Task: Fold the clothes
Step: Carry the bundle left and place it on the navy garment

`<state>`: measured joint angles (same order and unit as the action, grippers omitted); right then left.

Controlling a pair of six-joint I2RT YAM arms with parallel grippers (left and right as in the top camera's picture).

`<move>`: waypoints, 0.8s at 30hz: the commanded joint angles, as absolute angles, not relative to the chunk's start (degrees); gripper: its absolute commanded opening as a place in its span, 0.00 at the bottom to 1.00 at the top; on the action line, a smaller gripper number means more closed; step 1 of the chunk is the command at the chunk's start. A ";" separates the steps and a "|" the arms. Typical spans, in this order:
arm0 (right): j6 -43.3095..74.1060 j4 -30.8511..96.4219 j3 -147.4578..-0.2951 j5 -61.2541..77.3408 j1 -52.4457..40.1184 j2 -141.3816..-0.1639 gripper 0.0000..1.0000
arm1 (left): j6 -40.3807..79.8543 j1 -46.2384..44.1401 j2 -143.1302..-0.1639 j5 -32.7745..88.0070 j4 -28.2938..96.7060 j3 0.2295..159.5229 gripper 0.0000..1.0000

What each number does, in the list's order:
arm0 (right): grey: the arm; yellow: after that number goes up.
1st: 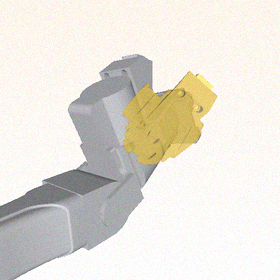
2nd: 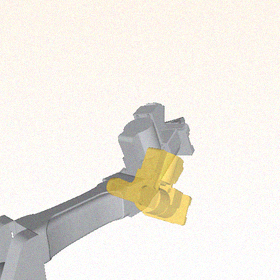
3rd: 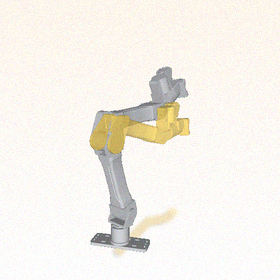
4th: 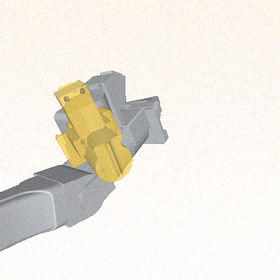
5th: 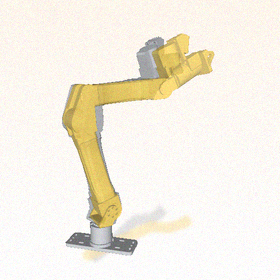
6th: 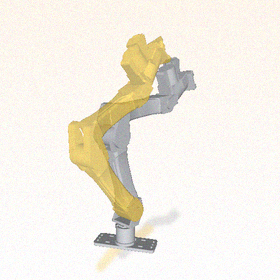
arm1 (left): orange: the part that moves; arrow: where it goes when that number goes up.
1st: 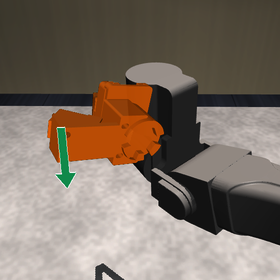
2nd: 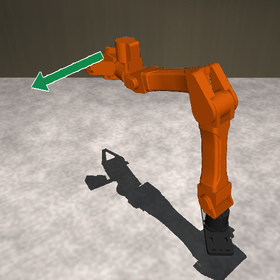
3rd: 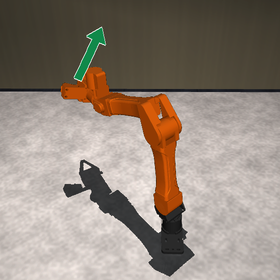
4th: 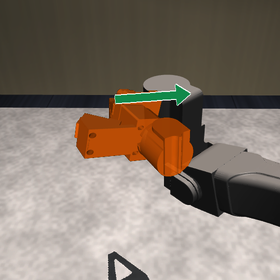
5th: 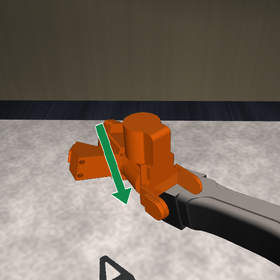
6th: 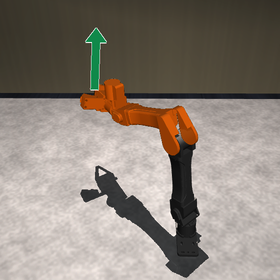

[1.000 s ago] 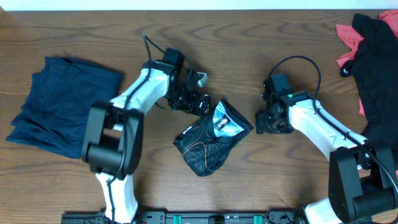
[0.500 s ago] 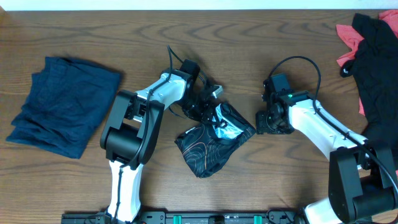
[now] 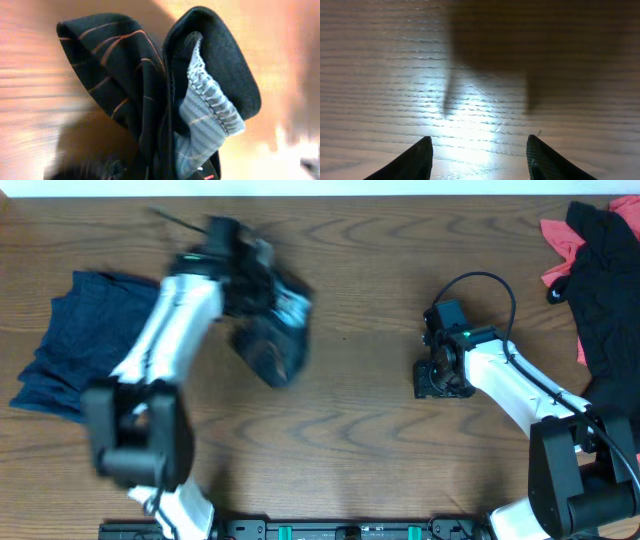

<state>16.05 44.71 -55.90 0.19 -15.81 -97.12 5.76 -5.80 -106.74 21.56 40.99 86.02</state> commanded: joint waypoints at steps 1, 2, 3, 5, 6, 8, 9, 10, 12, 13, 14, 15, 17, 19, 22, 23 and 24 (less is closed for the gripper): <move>15.59 44.77 -56.90 -1.52 -15.38 -97.38 0.58 | 15.09 -0.30 -101.51 11.62 40.99 87.35 0.06; 15.59 44.77 -56.90 -1.52 -15.38 -97.38 0.58 | 15.70 1.52 -100.53 10.81 40.73 87.35 0.06; 15.59 44.77 -56.90 -1.52 -15.38 -97.38 0.58 | 15.77 3.14 -99.83 10.61 40.23 87.35 0.06; 15.59 44.77 -56.90 -1.52 -15.38 -97.38 0.58 | 15.79 6.46 -99.04 10.59 38.87 87.35 0.06; 15.62 44.77 -56.90 -1.50 -15.38 -97.38 0.58 | 15.94 7.97 -98.91 10.61 38.13 87.35 0.06; 15.62 44.80 -56.90 -1.52 -15.38 -97.38 0.58 | 17.52 11.20 -98.91 10.37 36.84 87.35 0.06; 15.62 44.80 -56.90 -1.52 -15.38 -97.38 0.58 | 18.06 12.64 -98.91 10.37 36.34 87.35 0.06; 15.62 44.82 -56.90 -1.50 -15.38 -97.38 0.58 | 18.17 14.24 -98.91 10.37 35.73 87.35 0.06; 15.64 44.82 -56.90 -1.50 -15.38 -97.38 0.59 | 18.37 16.97 -98.94 10.33 34.48 87.35 0.06; 15.64 44.82 -56.90 -1.50 -15.38 -97.38 0.58 | 18.37 18.20 -98.94 9.93 33.89 87.35 0.06; 15.66 44.80 -56.90 -1.50 -15.38 -97.38 0.59 | 18.90 19.31 -98.94 9.08 33.39 87.35 0.06; 15.79 44.80 -56.90 -1.50 -15.38 -97.38 0.59 | 19.90 20.53 -98.94 7.77 32.95 87.35 0.06; 15.79 44.75 -56.90 -1.52 -15.38 -97.38 0.58 | 21.39 22.65 -98.96 6.26 32.38 87.35 0.06; 15.79 44.66 -56.90 -1.52 -15.38 -97.38 0.59 | 21.76 24.80 -99.15 6.11 32.01 87.29 0.06; 15.81 44.60 -56.90 -1.50 -15.38 -97.38 0.59 | 21.80 26.61 -99.85 3.95 31.97 87.13 0.06; 15.81 44.60 -56.90 -1.50 -15.38 -97.38 0.59 | 21.80 27.00 -100.27 2.66 31.97 87.13 0.06; 15.81 44.62 -56.90 -1.50 -15.38 -97.38 0.59 | 21.78 27.38 -100.77 1.39 31.97 87.13 0.06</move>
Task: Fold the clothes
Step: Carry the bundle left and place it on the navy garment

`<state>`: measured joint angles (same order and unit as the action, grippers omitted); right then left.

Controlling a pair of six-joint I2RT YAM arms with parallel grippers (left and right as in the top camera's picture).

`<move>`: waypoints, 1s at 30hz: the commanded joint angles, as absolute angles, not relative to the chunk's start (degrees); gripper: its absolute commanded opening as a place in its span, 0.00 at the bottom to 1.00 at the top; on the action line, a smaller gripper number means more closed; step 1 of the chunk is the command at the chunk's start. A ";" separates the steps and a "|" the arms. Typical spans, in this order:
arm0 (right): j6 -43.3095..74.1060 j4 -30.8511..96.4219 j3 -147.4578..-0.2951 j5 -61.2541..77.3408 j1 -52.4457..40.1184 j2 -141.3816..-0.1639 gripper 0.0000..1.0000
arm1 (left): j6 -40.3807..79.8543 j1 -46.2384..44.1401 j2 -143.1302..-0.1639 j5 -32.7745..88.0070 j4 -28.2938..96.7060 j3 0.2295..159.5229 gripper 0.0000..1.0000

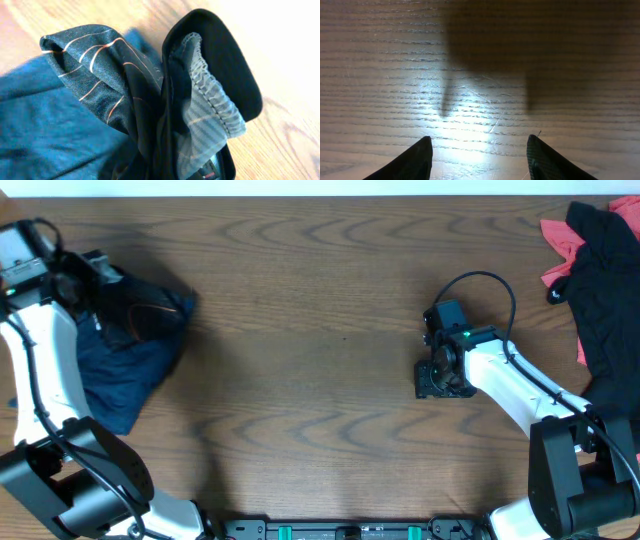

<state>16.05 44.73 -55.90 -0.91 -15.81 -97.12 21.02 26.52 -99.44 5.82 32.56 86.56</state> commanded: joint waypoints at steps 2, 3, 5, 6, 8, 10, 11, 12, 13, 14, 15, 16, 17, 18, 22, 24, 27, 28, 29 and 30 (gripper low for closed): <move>15.79 44.73 -56.90 -1.50 -15.38 -97.38 0.59 | 21.78 28.14 -101.93 -1.91 32.01 87.11 0.06; 15.79 44.84 -56.90 -1.50 -15.38 -97.38 0.59 | 21.76 28.56 -102.65 -3.18 31.97 87.11 0.06; 15.79 45.08 -56.90 -1.50 -15.38 -97.38 0.59 | 21.76 29.32 -103.83 -4.14 31.46 87.11 0.08; 15.79 45.19 -56.90 -1.50 -15.38 -97.38 0.59 | 21.74 29.78 -104.47 -4.14 31.11 87.11 0.14; 15.79 45.47 -56.90 -1.50 -15.38 -97.38 0.59 | 21.69 30.76 -105.47 -4.19 31.00 87.11 0.51; 15.79 45.82 -56.90 -1.50 -15.38 -97.38 0.59 | 21.71 32.32 -105.89 -4.45 31.20 87.11 0.75; 15.79 46.00 -56.90 -1.50 -15.38 -97.38 0.59 | 21.74 33.28 -105.89 -4.51 31.18 87.11 0.77; 15.77 46.15 -56.90 -1.50 -15.38 -97.38 0.59 | 21.78 34.48 -105.60 -4.49 31.14 87.13 0.82; 15.75 46.30 -56.90 -1.52 -15.38 -97.38 0.59 | 21.78 35.44 -105.19 -4.49 31.14 87.15 0.84; 15.75 46.35 -56.90 -1.52 -15.38 -97.38 0.59 | 21.76 36.51 -104.53 -4.16 31.11 87.13 0.85; 15.73 46.33 -56.90 -1.52 -15.38 -97.38 0.59 | 21.76 37.52 -103.72 -3.22 31.11 87.15 0.86; 15.75 46.26 -56.90 -1.52 -15.38 -97.38 0.59 | 21.76 38.24 -102.94 -1.58 31.11 87.13 0.86; 15.75 46.06 -56.90 -1.52 -15.38 -97.38 0.60 | 21.74 38.79 -102.08 0.49 31.05 87.13 0.86; 15.75 45.84 -56.90 -1.52 -15.38 -97.38 0.59 | 21.71 39.27 -101.10 3.38 30.98 87.13 0.86; 15.77 45.52 -56.90 -1.50 -15.38 -97.38 0.60 | 20.18 38.85 -98.50 17.82 30.72 87.13 0.82; 15.77 45.34 -56.90 -1.50 -15.38 -97.38 0.60 | 18.22 37.56 -98.00 27.44 30.76 87.13 0.81; 15.79 44.21 -56.90 -0.05 -15.38 -97.38 0.69 | 13.23 33.52 -97.69 34.46 32.86 87.13 0.81; 15.77 43.31 -56.90 1.48 -15.38 -97.38 0.75 | 11.16 31.68 -97.60 34.24 34.11 87.13 0.82; 15.79 42.35 -56.90 3.18 -15.38 -97.38 0.81 | 9.30 29.58 -97.60 33.47 35.55 87.13 0.84; 15.79 40.91 -56.90 5.08 -15.38 -97.38 0.84 | 7.49 26.89 -97.62 32.23 37.19 87.13 0.87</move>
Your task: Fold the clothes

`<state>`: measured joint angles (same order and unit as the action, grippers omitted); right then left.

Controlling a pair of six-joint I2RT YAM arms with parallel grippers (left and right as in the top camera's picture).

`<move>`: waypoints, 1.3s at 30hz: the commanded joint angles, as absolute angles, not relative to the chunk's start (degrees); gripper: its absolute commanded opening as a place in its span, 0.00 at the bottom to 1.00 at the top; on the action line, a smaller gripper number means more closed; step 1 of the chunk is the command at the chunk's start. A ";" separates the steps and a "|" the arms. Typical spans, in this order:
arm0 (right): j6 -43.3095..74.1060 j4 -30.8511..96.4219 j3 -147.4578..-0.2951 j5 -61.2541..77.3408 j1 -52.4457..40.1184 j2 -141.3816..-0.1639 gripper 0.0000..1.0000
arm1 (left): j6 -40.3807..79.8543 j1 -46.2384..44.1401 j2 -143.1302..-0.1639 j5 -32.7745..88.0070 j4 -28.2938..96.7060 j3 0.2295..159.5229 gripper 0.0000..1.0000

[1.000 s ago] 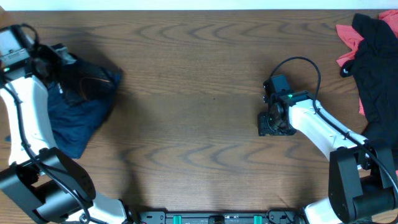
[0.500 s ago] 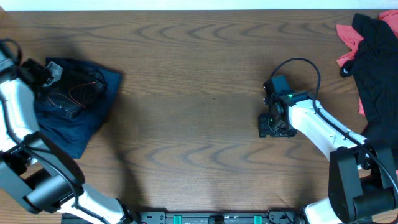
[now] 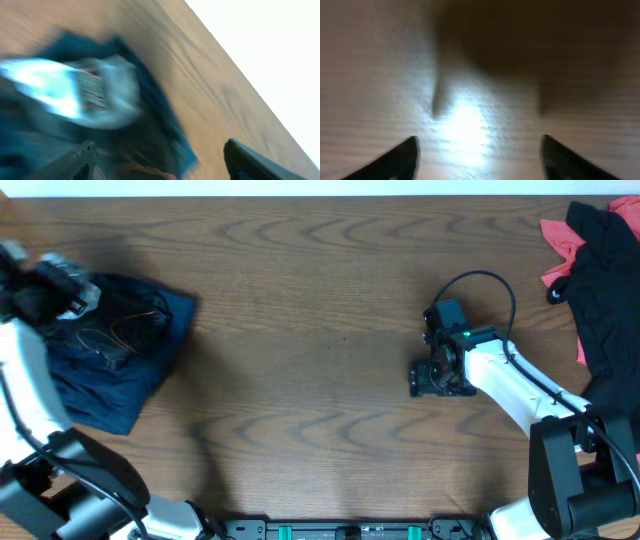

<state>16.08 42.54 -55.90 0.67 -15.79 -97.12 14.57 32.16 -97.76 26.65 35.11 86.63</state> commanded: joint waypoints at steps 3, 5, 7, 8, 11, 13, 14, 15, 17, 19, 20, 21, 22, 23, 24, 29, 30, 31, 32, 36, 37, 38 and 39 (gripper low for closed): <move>15.81 36.60 -57.04 8.97 -14.94 -97.38 0.99 | 3.57 18.85 -97.62 26.00 41.58 87.13 0.92; 15.81 34.46 -57.56 9.69 -14.20 -97.38 0.99 | 2.20 13.78 -97.62 21.19 44.21 87.13 0.96; 15.73 33.95 -58.96 9.17 -13.08 -97.38 0.99 | 2.11 8.99 -97.60 15.55 47.11 87.13 0.99; 15.18 34.24 -60.14 9.06 -12.12 -97.38 0.99 | 2.15 6.83 -97.51 13.02 48.97 87.13 0.99; 13.21 38.94 -65.04 9.06 -8.82 -97.10 0.99 | 2.42 2.92 -96.57 9.32 53.43 87.13 0.99; 12.36 42.06 -68.07 9.06 -6.96 -96.25 0.99 | 2.44 1.93 -94.83 9.39 55.81 87.13 0.99; 11.42 42.78 -69.01 8.86 -6.26 -95.31 0.99 | 2.46 1.89 -93.58 9.41 56.95 87.11 0.99; 11.25 43.03 -69.34 8.27 -5.82 -94.11 0.99 | 2.59 1.89 -92.20 9.43 58.08 86.96 0.99; 11.25 42.98 -69.19 5.82 -5.52 -90.48 0.99 | 2.61 1.89 -87.94 9.52 59.11 85.49 0.99; 11.20 42.96 -68.51 2.63 -5.87 -86.00 0.99 | 2.61 1.89 -82.78 9.58 58.78 82.91 0.99; 11.05 42.96 -67.88 0.99 -6.24 -83.29 0.99 | 2.61 1.89 -80.12 9.58 58.00 81.30 0.99; 11.05 43.09 -67.11 -0.23 -6.72 -80.25 0.99 | 2.61 1.89 -76.82 9.58 56.69 79.02 0.99; 11.03 43.13 -66.30 -0.71 -7.11 -77.62 0.99 | 2.61 1.89 -73.63 9.74 55.24 76.73 0.99; 10.81 43.09 -65.36 -0.99 -7.60 -74.78 0.99 | 2.61 1.89 -70.30 10.02 53.63 74.28 0.99; 10.57 42.65 -63.51 -2.11 -8.45 -70.11 0.99 | 2.59 1.89 -64.77 10.87 51.00 70.22 1.00; 10.63 38.04 -54.70 -12.45 -12.86 -52.25 0.99 | 4.56 1.89 -43.92 11.27 40.45 55.96 0.98; 10.61 37.17 -53.43 -13.56 -13.13 -49.47 0.99 | 4.56 1.89 -40.51 11.29 38.30 53.76 0.98; 10.63 36.73 -52.45 -14.00 -13.15 -46.94 0.99 | 4.67 1.89 -37.43 11.35 36.71 51.99 0.98; 10.63 36.75 -51.68 -13.98 -13.15 -44.21 0.99 | 5.26 1.89 -34.20 11.38 35.14 50.37 0.98; 10.63 39.48 -50.81 -13.96 -13.15 -36.91 0.99 | 5.19 1.89 -26.15 11.29 38.83 49.34 0.98; 10.63 40.42 -50.81 -13.93 -13.15 -35.73 0.99 | 5.19 1.89 -24.82 11.29 39.94 49.34 0.98; 10.63 41.74 -50.81 -13.93 -13.15 -34.48 0.99 | 5.19 1.89 -23.35 11.29 41.32 49.34 0.98; 10.63 42.50 -50.81 -13.93 -13.15 -33.80 0.99 | 5.19 1.89 -22.61 11.29 42.09 49.34 0.98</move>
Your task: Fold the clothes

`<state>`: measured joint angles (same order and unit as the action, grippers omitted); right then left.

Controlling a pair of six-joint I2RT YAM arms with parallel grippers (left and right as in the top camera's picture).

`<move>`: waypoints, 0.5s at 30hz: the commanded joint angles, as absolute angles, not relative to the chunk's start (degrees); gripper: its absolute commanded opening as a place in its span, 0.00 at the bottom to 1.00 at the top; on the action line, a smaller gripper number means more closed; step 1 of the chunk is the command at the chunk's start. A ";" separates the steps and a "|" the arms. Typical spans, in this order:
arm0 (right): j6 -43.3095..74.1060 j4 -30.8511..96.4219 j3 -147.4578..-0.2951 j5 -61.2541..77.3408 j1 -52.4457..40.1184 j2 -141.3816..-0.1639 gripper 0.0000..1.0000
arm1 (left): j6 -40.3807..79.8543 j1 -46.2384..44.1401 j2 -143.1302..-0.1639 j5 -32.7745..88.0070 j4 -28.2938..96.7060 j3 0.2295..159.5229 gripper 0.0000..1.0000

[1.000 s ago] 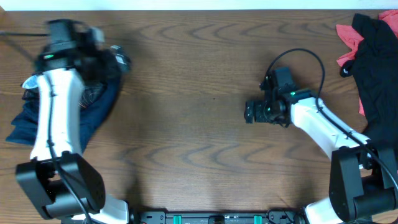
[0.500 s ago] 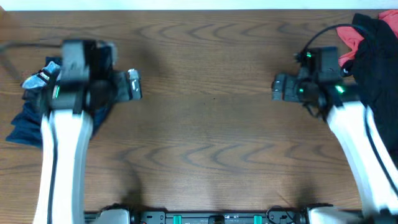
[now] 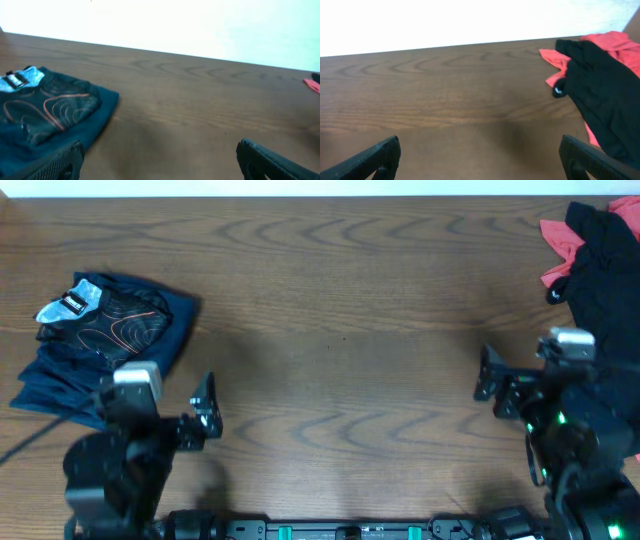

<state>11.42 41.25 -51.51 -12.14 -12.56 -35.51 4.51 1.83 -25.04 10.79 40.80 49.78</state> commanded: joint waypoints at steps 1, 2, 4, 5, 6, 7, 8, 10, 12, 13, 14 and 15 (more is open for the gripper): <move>10.63 43.62 -50.81 -13.91 -13.15 -33.12 0.99 | 5.19 1.89 -21.93 11.29 43.03 49.34 0.98; 10.63 44.31 -50.81 -13.93 -13.15 -32.73 0.99 | 5.19 1.89 -21.37 11.29 44.07 49.34 0.98; 10.63 46.02 -50.81 -13.93 -13.15 -32.47 0.99 | 5.19 1.89 -21.10 11.29 45.78 49.34 0.98; 10.63 46.94 -50.81 -13.93 -13.15 -32.51 0.99 | 5.19 1.89 -21.17 11.29 46.72 49.34 0.98; 10.63 47.83 -50.81 -13.93 -13.15 -32.58 0.99 | 5.19 1.89 -21.23 11.29 47.68 49.34 0.98; 10.63 48.88 -50.81 -13.93 -13.15 -32.58 0.99 | 5.19 1.89 -21.23 11.29 48.58 49.34 0.98; 10.63 49.89 -50.81 -13.93 -13.15 -32.58 0.99 | 5.19 1.89 -21.23 11.29 49.65 49.34 0.98; 10.61 52.77 -50.81 -13.98 -13.15 -32.58 0.99 | 5.19 1.89 -21.23 11.29 51.57 49.34 0.98; 10.68 56.64 -50.81 -13.87 -13.15 -32.58 0.99 | 5.19 1.89 -21.23 11.29 53.30 49.34 0.98; 10.63 57.80 -50.81 -12.91 -13.15 -32.58 0.99 | 5.19 1.89 -21.23 11.29 54.08 49.34 0.98; 10.63 58.13 -50.70 -12.03 -13.19 -32.05 0.99 | 5.19 1.89 -21.23 11.29 54.74 49.34 0.98; 10.66 58.08 -50.50 -11.35 -13.17 -31.31 0.99 | 5.19 1.89 -21.23 11.29 55.40 49.34 0.98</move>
